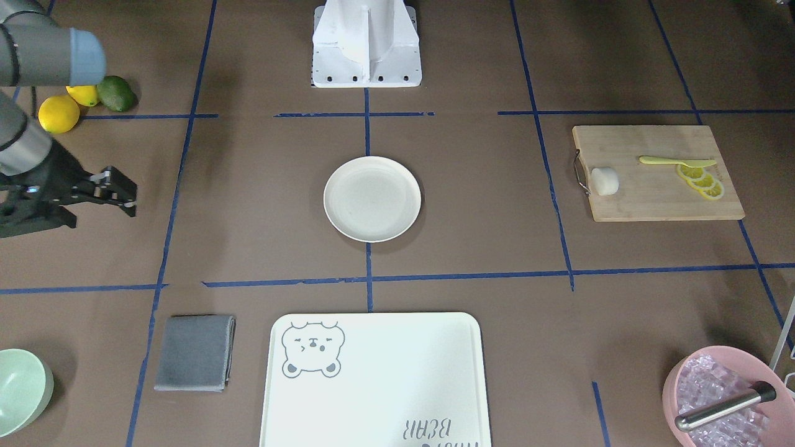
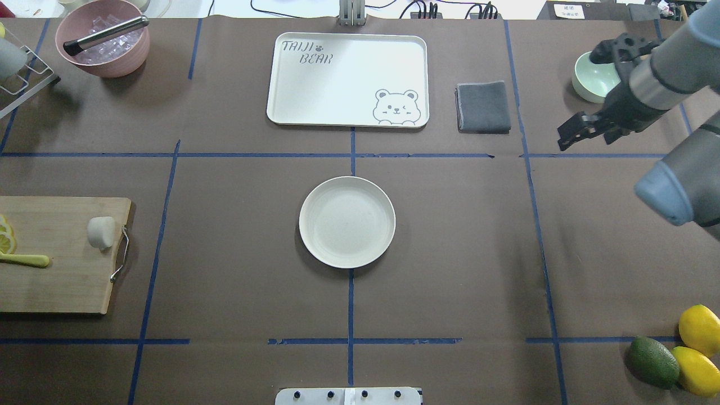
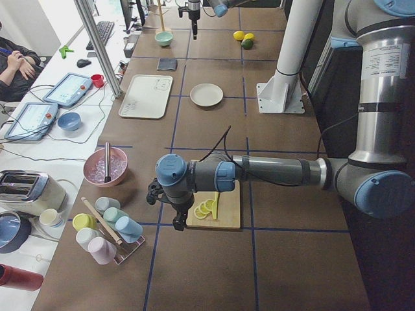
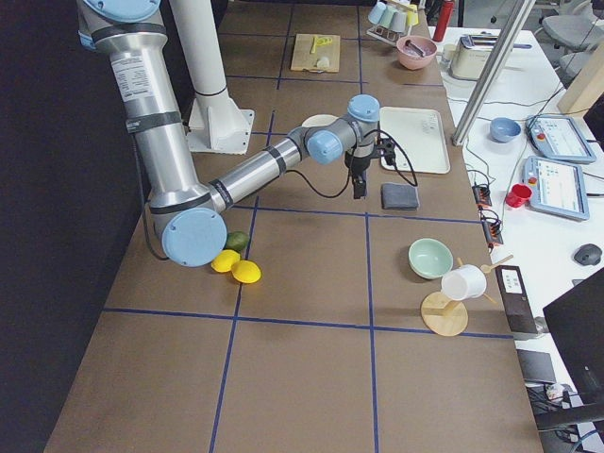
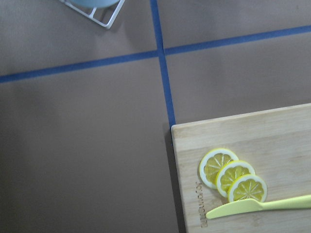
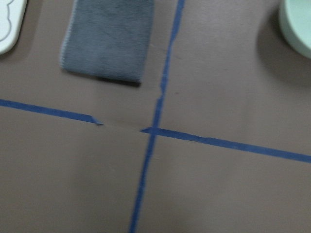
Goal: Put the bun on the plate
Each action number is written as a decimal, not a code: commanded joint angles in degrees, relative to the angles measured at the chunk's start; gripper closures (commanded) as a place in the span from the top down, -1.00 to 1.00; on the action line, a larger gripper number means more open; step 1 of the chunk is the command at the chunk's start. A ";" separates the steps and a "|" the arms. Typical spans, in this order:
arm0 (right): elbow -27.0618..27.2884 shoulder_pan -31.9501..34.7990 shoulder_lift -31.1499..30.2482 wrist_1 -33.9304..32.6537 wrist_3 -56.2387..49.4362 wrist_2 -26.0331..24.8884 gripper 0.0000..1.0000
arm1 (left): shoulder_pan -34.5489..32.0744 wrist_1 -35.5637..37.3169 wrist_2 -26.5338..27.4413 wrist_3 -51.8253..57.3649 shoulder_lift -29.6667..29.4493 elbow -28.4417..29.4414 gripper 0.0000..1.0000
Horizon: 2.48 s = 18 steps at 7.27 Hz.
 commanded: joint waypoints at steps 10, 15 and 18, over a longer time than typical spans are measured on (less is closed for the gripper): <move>-3.90 25.30 -20.51 0.53 -34.73 2.35 1.00 | 21.84 -21.47 0.92 -39.33 -1.80 -3.68 1.00; -3.81 25.30 -20.95 0.62 -34.73 2.35 1.00 | 38.39 -30.11 16.91 -63.91 -1.71 -5.09 1.00; -3.90 25.30 -21.04 0.70 -34.82 2.26 1.00 | 42.79 -30.02 17.53 -66.83 -0.93 -6.23 1.00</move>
